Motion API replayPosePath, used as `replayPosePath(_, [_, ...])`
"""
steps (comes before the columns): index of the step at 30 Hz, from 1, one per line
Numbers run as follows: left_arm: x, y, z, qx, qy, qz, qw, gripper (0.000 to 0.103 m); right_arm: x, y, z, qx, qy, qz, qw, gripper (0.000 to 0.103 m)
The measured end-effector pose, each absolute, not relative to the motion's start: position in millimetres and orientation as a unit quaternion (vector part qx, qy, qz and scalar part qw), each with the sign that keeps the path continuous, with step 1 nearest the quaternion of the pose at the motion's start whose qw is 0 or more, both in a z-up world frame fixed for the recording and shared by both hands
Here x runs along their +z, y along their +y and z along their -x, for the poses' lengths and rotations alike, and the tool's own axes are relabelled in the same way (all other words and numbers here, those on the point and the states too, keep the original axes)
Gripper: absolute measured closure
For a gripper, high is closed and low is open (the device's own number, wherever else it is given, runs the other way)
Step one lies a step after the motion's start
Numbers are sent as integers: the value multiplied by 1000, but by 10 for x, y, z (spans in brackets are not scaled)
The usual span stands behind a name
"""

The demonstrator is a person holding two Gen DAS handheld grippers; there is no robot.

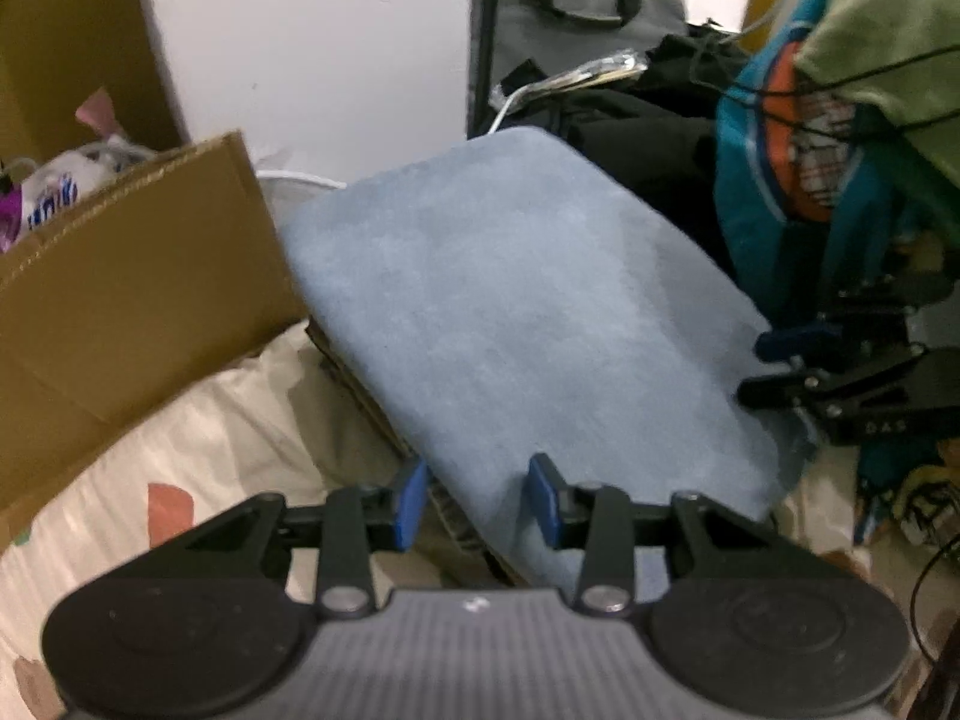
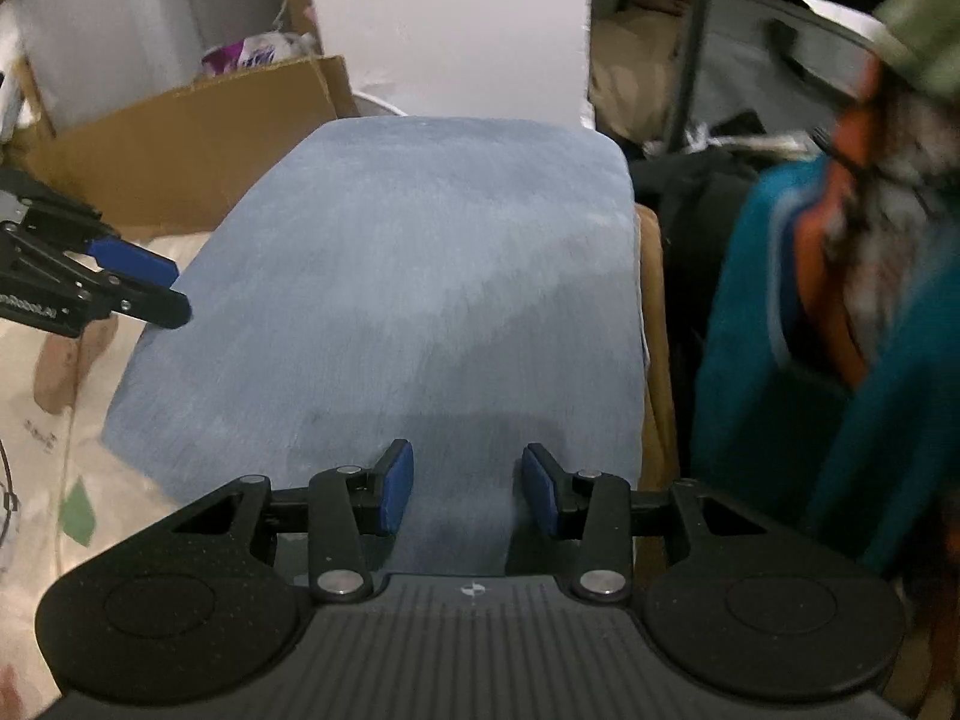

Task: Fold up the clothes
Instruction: 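Open the right gripper and release the jeans edge onto the pile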

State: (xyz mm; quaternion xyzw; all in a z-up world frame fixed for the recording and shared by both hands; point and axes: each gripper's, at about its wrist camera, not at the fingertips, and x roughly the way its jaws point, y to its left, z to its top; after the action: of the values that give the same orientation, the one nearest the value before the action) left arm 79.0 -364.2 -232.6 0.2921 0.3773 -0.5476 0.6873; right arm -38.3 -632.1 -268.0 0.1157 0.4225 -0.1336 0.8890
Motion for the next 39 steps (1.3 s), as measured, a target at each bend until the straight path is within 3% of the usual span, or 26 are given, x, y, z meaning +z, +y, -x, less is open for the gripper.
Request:
replayPosePath(8, [-2247, -3612, -703, -556, 380, -267, 689, 57, -2591, -6176, 790, -176, 367, -172, 897, 55])
replayPosePath(12, [-2377, -3646, -736, -547, 390, -261, 694, 56, -2685, -6218, 932, -207, 325, -234, 892, 36])
replayPosePath(20, [-2602, -3559, -803, -542, 414, -246, 689, 56, -3080, -6354, 1132, -264, 255, -379, 850, 34])
replayPosePath(25, [-2590, -3543, -792, -544, 417, -237, 688, 63, -3422, -6404, 1185, -246, 209, -490, 809, 34])
replayPosePath(26, [-2587, -3536, -792, -545, 418, -235, 688, 65, -3465, -6388, 1188, -240, 204, -503, 805, 34])
replayPosePath(30, [-2580, -3488, -773, -547, 419, -236, 685, 68, -3547, -6319, 1195, -211, 196, -525, 801, 59])
replayPosePath(32, [-2574, -3454, -765, -548, 420, -236, 683, 70, -3539, -6300, 1209, -202, 196, -533, 798, 66])
replayPosePath(39, [-2502, -3300, -734, -546, 426, -238, 681, 71, -3402, -6226, 1246, -193, 212, -534, 795, 75])
